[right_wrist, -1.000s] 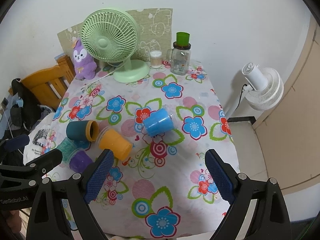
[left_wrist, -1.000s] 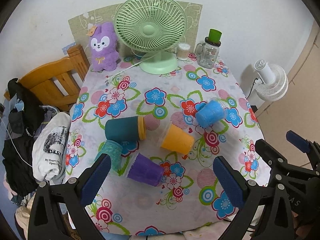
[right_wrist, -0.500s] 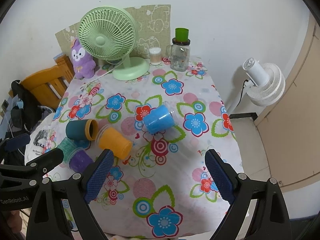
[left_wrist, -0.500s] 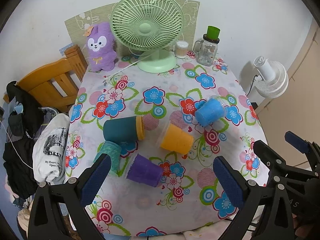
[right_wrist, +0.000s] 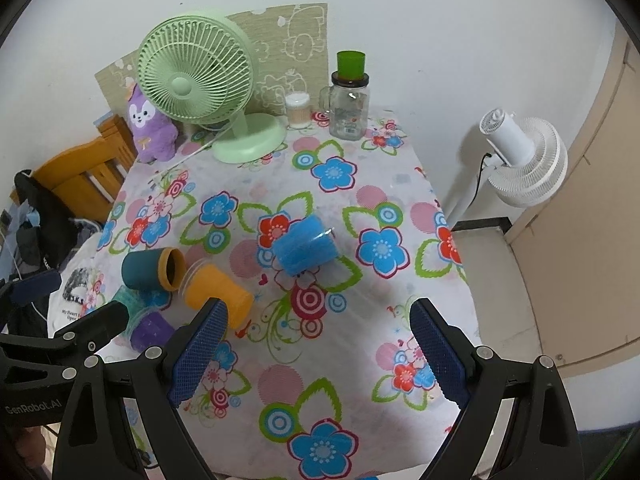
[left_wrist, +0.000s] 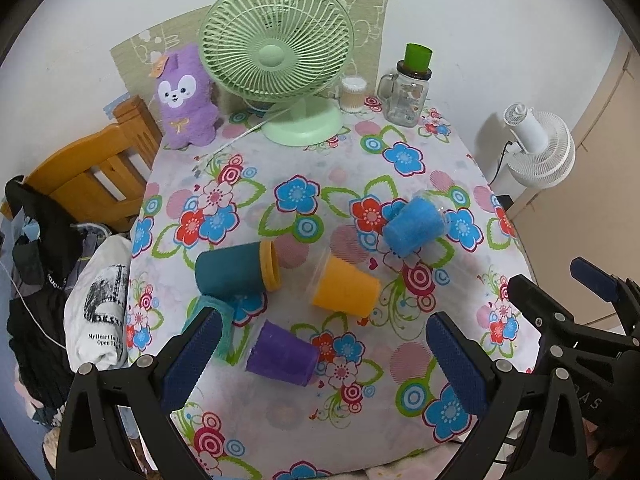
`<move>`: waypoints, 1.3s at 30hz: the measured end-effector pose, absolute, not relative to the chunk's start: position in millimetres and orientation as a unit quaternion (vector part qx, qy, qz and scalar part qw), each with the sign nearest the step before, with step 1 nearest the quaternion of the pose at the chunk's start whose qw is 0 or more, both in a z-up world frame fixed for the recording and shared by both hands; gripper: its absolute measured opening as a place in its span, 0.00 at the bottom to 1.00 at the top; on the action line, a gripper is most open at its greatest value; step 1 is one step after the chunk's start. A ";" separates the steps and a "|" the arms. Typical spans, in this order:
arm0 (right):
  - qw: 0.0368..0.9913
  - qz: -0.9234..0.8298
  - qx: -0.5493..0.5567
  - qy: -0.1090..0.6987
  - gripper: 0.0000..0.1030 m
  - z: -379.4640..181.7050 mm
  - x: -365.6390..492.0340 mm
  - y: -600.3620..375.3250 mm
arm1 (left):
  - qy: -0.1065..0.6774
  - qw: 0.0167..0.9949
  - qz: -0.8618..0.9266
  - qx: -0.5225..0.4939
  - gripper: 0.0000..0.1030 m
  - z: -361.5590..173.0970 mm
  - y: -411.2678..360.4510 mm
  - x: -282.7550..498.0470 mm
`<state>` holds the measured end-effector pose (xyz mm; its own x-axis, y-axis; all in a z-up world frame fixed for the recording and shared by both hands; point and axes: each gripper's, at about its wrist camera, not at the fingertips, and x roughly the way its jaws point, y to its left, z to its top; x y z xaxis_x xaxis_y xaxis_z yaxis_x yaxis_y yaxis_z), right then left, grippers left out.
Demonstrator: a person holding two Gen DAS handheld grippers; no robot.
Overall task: Flip cup upside down
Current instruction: 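Move the left tool to the blue cup and close its fingers around it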
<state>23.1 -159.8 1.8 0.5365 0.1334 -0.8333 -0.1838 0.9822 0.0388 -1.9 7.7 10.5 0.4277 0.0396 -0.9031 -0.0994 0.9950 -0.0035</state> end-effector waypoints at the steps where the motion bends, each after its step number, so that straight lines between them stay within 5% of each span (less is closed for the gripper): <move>1: 0.876 0.089 -0.027 0.474 0.91 3.0 25.8 -160.5 | 0.532 0.846 0.039 -0.027 1.00 11.9 6.9 0.5; 14: 0.867 0.074 -0.033 0.491 0.91 -2.5 67.3 -171.0 | 0.541 0.841 0.022 -0.003 1.00 9.8 -1.0 47.2; 39: 0.822 0.029 -0.031 0.567 0.91 -105.7 146.3 -208.8 | 0.596 0.797 -0.060 0.076 0.99 -105.4 -49.2 146.9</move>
<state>146.3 -208.8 -105.7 0.3544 0.0121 -0.9350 -0.0830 0.9964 -0.0185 146.9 -49.2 -105.4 0.2812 -0.0046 -0.9596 0.1869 0.9811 0.0500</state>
